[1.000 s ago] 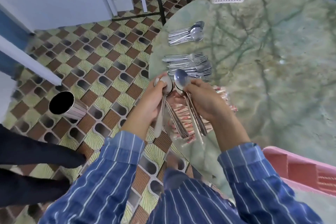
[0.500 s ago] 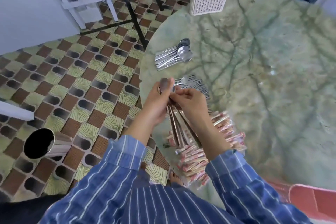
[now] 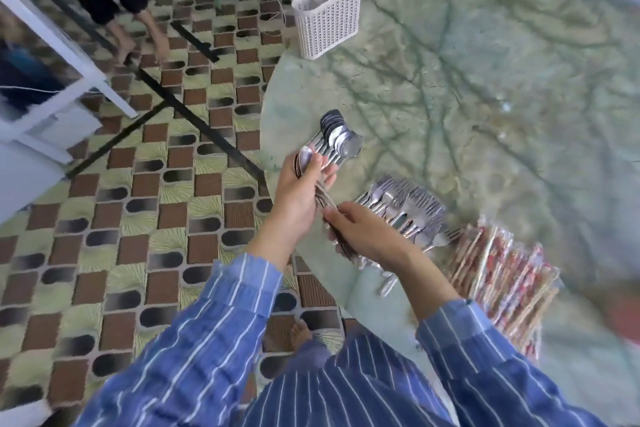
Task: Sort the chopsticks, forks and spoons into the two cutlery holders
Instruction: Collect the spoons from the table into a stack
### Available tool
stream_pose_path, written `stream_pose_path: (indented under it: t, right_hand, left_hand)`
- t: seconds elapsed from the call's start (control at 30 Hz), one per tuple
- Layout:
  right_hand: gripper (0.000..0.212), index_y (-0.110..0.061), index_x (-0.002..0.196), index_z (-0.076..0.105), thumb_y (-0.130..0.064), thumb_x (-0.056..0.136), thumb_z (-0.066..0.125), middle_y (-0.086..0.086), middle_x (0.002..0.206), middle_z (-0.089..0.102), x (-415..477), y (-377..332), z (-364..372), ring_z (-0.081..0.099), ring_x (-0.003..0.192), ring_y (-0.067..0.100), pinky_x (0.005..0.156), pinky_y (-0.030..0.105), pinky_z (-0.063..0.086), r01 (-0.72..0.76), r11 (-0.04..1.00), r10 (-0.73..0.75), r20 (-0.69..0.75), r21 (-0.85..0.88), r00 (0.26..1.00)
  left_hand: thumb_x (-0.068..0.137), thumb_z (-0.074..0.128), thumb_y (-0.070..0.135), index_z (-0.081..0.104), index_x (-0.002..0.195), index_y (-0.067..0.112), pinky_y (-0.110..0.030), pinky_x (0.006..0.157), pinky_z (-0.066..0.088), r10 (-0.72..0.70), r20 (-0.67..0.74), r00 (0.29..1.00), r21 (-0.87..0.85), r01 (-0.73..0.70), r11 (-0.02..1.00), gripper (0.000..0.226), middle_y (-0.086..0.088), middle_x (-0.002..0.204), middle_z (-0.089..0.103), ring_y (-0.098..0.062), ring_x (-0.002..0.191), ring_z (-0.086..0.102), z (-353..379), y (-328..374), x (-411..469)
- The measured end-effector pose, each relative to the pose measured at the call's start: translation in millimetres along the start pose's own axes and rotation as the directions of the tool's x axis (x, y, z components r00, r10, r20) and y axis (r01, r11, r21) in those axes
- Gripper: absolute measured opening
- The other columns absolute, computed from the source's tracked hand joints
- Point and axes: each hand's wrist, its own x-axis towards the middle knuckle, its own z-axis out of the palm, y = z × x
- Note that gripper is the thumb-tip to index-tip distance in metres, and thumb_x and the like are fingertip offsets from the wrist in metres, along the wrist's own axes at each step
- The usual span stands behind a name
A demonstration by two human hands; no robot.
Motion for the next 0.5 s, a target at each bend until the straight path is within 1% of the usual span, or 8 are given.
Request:
stream_pose_path:
  t: [0.07, 0.1, 0.17, 0.23, 0.27, 0.33, 0.4, 0.5]
  right_hand:
    - [0.030, -0.012, 0.090, 0.050, -0.037, 0.102, 0.039, 0.004, 0.075, 0.056, 11.5, -4.8, 15.8, 0.056, 0.056, 0.015, 0.046, 0.026, 0.041, -0.008, 0.998, -0.001, -0.128, -0.063, 0.992]
    - [0.030, -0.012, 0.090, 0.048, -0.036, 0.103, 0.037, 0.004, 0.075, 0.056, 19.2, -5.3, 23.3, 0.056, 0.060, 0.018, 0.048, 0.026, 0.039, -0.004, 0.990, -0.025, -0.205, -0.141, 0.979]
    - [0.027, -0.012, 0.091, 0.046, -0.034, 0.104, 0.035, 0.007, 0.081, 0.057, 36.6, -4.7, 36.3, 0.055, 0.072, 0.025, 0.054, 0.029, 0.032, -0.025, 0.973, -0.057, -0.343, -0.229, 0.938]
    - [0.026, -0.010, 0.098, 0.047, -0.032, 0.104, 0.034, 0.009, 0.086, 0.056, 53.0, -5.1, 44.6, 0.051, 0.074, 0.024, 0.051, 0.028, 0.029, -0.074, 0.981, -0.012, -0.438, -0.178, 0.899]
    - [0.028, -0.007, 0.104, 0.048, -0.031, 0.104, 0.034, 0.008, 0.088, 0.054, 61.1, -5.8, 48.6, 0.051, 0.076, 0.025, 0.050, 0.027, 0.028, -0.107, 0.984, 0.027, -0.477, -0.142, 0.878]
    - [0.029, -0.004, 0.107, 0.047, -0.030, 0.105, 0.033, 0.007, 0.089, 0.052, 76.4, -8.2, 55.6, 0.056, 0.083, 0.030, 0.056, 0.031, 0.030, -0.155, 0.986, 0.097, -0.531, -0.067, 0.842]
    - [0.026, -0.002, 0.107, 0.045, -0.026, 0.104, 0.034, 0.011, 0.092, 0.053, 92.6, -11.0, 59.9, 0.058, 0.087, 0.034, 0.059, 0.032, 0.032, -0.147, 0.989, 0.117, -0.551, -0.010, 0.826]
    - [0.024, 0.001, 0.116, 0.044, -0.016, 0.103, 0.034, 0.018, 0.106, 0.057, 118.6, -12.6, 55.8, 0.060, 0.095, 0.036, 0.066, 0.031, 0.037, -0.176, 0.984, 0.159, -0.548, 0.022, 0.821]
  left_hand:
    - [0.096, 0.056, 0.011, 0.047, 0.115, 0.011, -0.038, 0.091, 0.053, -0.102, 0.042, 0.994, 0.130, 0.096, 0.987, 0.021, -0.004, 0.093, 0.065, -0.018, 0.085, 0.067, -7.9, 3.7, 18.7]
    - [0.094, 0.058, 0.012, 0.046, 0.116, 0.010, -0.040, 0.092, 0.051, -0.167, 0.057, 0.984, 0.223, 0.151, 0.963, 0.025, -0.005, 0.096, 0.066, -0.020, 0.088, 0.067, -11.9, 4.5, 27.1]
    - [0.093, 0.061, 0.013, 0.047, 0.116, 0.006, -0.040, 0.084, 0.051, -0.306, 0.071, 0.950, 0.424, 0.249, 0.871, 0.028, -0.007, 0.095, 0.066, -0.021, 0.086, 0.065, -19.9, 5.2, 41.5]
    - [0.092, 0.062, 0.014, 0.053, 0.111, 0.006, -0.033, 0.072, 0.048, -0.411, 0.075, 0.908, 0.608, 0.285, 0.741, 0.023, -0.007, 0.089, 0.064, -0.020, 0.078, 0.060, -27.7, 5.4, 54.5]
    - [0.092, 0.062, 0.015, 0.056, 0.107, 0.010, -0.031, 0.070, 0.046, -0.434, 0.081, 0.897, 0.676, 0.270, 0.686, 0.017, -0.007, 0.090, 0.064, -0.020, 0.079, 0.058, -31.6, 4.5, 61.5]
    - [0.092, 0.062, 0.015, 0.061, 0.096, 0.014, -0.031, 0.069, 0.045, -0.415, 0.107, 0.903, 0.755, 0.198, 0.625, 0.004, -0.010, 0.090, 0.064, -0.023, 0.081, 0.057, -38.5, 1.5, 78.7]
    - [0.090, 0.064, 0.015, 0.063, 0.085, 0.017, -0.031, 0.063, 0.044, -0.395, 0.129, 0.910, 0.779, 0.153, 0.608, 0.006, -0.010, 0.082, 0.063, -0.023, 0.073, 0.056, -39.3, 0.6, 97.2]
    - [0.090, 0.065, 0.014, 0.062, 0.086, 0.018, -0.020, 0.050, 0.042, -0.435, 0.146, 0.888, 0.783, 0.165, 0.600, 0.007, -0.005, 0.078, 0.063, -0.017, 0.062, 0.057, -30.4, 0.1, 123.0]
